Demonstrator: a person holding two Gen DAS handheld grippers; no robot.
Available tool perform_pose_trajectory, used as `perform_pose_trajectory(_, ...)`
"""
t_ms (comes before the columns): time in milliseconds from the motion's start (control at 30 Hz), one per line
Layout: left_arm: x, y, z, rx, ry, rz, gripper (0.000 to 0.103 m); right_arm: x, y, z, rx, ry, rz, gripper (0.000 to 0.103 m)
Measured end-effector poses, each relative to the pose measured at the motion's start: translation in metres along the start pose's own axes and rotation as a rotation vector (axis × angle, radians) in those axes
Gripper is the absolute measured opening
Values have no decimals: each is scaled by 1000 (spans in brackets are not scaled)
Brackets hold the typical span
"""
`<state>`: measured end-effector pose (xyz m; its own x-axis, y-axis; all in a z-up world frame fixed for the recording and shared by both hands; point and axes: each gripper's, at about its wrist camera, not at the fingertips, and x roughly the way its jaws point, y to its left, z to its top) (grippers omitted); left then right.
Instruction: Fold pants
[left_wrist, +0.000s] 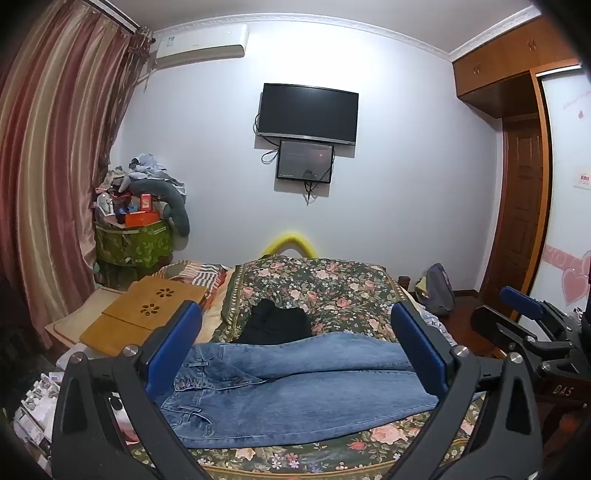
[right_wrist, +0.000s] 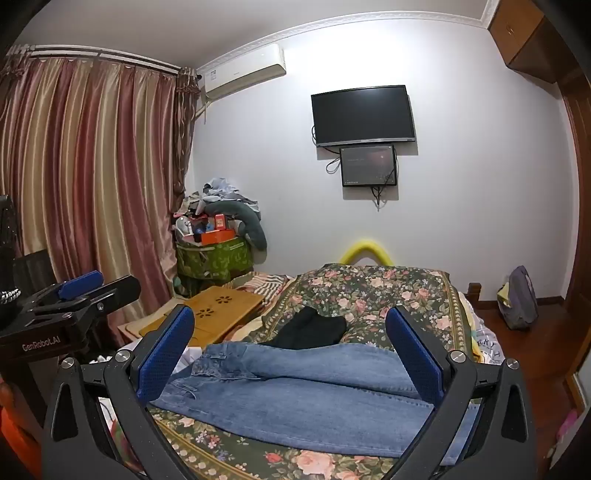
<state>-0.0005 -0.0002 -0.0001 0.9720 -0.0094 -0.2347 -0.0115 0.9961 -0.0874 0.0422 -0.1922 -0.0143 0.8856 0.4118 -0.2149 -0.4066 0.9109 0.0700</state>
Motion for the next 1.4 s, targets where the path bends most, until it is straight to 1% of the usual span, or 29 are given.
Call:
perform_pose_trajectory(167,3,-11,-2,14,10,4,103,0,0,0,1,-3,-2,103)
perform_pose_trajectory(267,1,0,2,-1,17,0,103,0,-1,0,1,-1,-4,103)
perform_pose_trajectory(433,2,-1,6,4,21,3,103,0,0,4,4,-1,-3,103)
perform_pose_trajectory(600,9,-1,-2,8,15,9,103,1,-3,1,6,-1,-14,103)
perform_pose_trajectory(967,8,-7,-1,20,7,5,103,-4,-8,2,17,-8,-35,103)
perform_pose_trajectory(1400,9,-11,-1,34,5,7,103,-6,-10,2,27,-13,-40,103)
